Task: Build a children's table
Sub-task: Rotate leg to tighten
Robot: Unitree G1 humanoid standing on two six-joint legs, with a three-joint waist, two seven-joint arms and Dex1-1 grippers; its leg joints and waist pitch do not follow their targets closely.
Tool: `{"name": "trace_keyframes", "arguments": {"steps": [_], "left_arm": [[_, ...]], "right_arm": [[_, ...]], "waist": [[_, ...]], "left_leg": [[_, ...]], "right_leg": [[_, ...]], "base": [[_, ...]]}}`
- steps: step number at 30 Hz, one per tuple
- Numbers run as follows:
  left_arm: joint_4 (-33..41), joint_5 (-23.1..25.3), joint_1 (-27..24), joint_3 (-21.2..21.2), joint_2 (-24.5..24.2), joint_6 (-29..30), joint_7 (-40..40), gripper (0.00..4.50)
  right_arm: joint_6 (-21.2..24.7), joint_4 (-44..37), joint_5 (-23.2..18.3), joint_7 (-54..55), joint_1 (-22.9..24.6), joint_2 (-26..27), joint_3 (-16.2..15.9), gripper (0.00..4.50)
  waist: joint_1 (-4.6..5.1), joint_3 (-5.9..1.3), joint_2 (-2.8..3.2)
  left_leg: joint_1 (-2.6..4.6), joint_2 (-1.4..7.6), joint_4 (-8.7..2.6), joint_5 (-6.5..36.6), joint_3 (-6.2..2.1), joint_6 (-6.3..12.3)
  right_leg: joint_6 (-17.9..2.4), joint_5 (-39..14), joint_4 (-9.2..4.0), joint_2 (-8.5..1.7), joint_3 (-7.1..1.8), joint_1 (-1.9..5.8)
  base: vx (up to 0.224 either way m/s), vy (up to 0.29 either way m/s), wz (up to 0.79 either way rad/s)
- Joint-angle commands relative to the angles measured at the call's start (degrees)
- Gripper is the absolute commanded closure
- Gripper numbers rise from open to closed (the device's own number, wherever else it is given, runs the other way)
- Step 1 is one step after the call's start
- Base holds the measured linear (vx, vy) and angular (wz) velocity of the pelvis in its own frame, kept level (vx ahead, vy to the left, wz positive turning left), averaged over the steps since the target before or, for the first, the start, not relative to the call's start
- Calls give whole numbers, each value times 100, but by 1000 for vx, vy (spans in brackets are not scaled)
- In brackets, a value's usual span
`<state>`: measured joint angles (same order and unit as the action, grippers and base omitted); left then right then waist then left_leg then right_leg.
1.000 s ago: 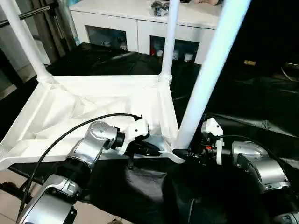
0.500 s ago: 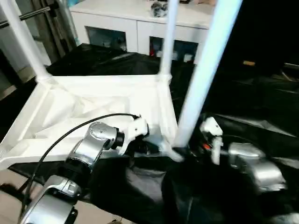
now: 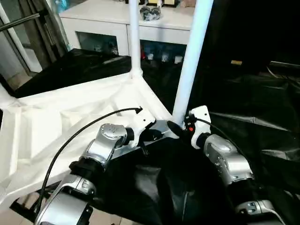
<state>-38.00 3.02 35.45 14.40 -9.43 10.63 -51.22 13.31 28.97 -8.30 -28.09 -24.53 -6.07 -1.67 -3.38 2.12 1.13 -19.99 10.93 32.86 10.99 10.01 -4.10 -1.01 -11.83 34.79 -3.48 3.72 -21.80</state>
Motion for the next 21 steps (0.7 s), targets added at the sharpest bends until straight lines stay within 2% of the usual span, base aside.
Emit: {"name": "trace_keyframes", "arguments": {"steps": [1, 4, 5, 7, 9, 11, 13, 14, 16, 18, 20, 21], "left_arm": [[229, -151, -44, 312, 263, -144, -427, 450], [396, -226, -135, 360, 82, -172, -815, 450], [396, -226, -135, 360, 82, -172, -815, 450], [505, -282, -199, 404, -84, -191, -1150, 450], [567, -296, -236, 457, -257, -198, -1425, 450], [584, -291, -245, 483, -333, -224, -1542, 450], [604, -286, -254, 509, -466, -265, -1749, 450], [615, -285, -258, 512, -521, -286, -1829, 450], [647, -304, -269, 512, -654, -327, -2033, 450], [672, -337, -280, 527, -727, -348, -2171, 450], [706, -383, -290, 547, -783, -319, -2293, 450], [713, -390, -294, 553, -794, -313, -2319, 450]], "right_arm": [[77, 300, 205, -135, 26, 98, -380, 116], [-209, 89, 250, -580, 75, -151, -551, 107], [-209, 89, 250, -580, 75, -151, -551, 107], [-300, -170, 136, -1178, 159, -403, -633, 107], [-410, -359, 100, -1684, 235, -679, -713, 107], [-475, -409, 97, -1863, 258, -794, -737, 107], [-474, -547, -8, -2303, 319, -1022, -779, 107], [-475, -620, -63, -2497, 351, -1127, -797, 107], [-394, -852, -286, -3051, 443, -1368, -803, 107], [-275, -1007, -463, -3337, 498, -1450, -778, 144], [-151, -1139, -589, -3553, 540, -1526, -798, 144], [-134, -1156, -601, -3591, 547, -1540, -810, 162]], "waist": [[-26, -227, -32], [-44, -253, -36], [-64, -264, -28], [-66, -281, -30], [-78, -314, -27], [-85, -315, -27], [-100, -299, -30], [-119, -290, -16], [-174, -284, -24], [-205, -282, -22], [-210, -279, -29], [-218, -280, -32]], "left_leg": [[-3, 237, -415, 1337, -103, 110], [-9, 243, -393, 1163, -92, 133], [-2, 248, -374, 1071, -82, 201], [-33, 242, -354, 864, -77, 286], [-50, 239, -311, 528, -72, 459], [-45, 240, -303, 462, -66, 556], [-45, 238, -302, 590, -57, 591], [-33, 252, -308, 678, -53, 571], [-16, 272, -314, 788, -49, 542], [-17, 281, -327, 828, -52, 500], [-14, 283, -330, 852, -56, 471], [-16, 283, -327, 838, -54, 469]], "right_leg": [[-897, -1900, -565, -507, -303, 188], [-1004, -1496, -523, -512, -316, 205], [-1070, -1236, -504, -521, -323, 208], [-1184, -711, -436, -494, -316, 248], [-1341, 76, -343, -485, -307, 274], [-1440, 321, -327, -478, -296, 279], [-1451, 172, -348, -484, -286, 287], [-1439, -22, -364, -485, -285, 277], [-1391, -250, -379, -485, -288, 276], [-1376, -395, -386, -487, -287, 265], [-1363, -473, -388, -488, -286, 260], [-1354, -495, -390, -496, -288, 261]], "base": [[0, 0, 0], [0, 0, 0], [0, 0, 0], [34, 2, 2], [0, 0, 0], [0, 0, 0], [0, 0, 0], [0, 0, 0], [0, 0, 0], [0, 0, 0], [0, 0, 0], [0, 0, 0]]}}
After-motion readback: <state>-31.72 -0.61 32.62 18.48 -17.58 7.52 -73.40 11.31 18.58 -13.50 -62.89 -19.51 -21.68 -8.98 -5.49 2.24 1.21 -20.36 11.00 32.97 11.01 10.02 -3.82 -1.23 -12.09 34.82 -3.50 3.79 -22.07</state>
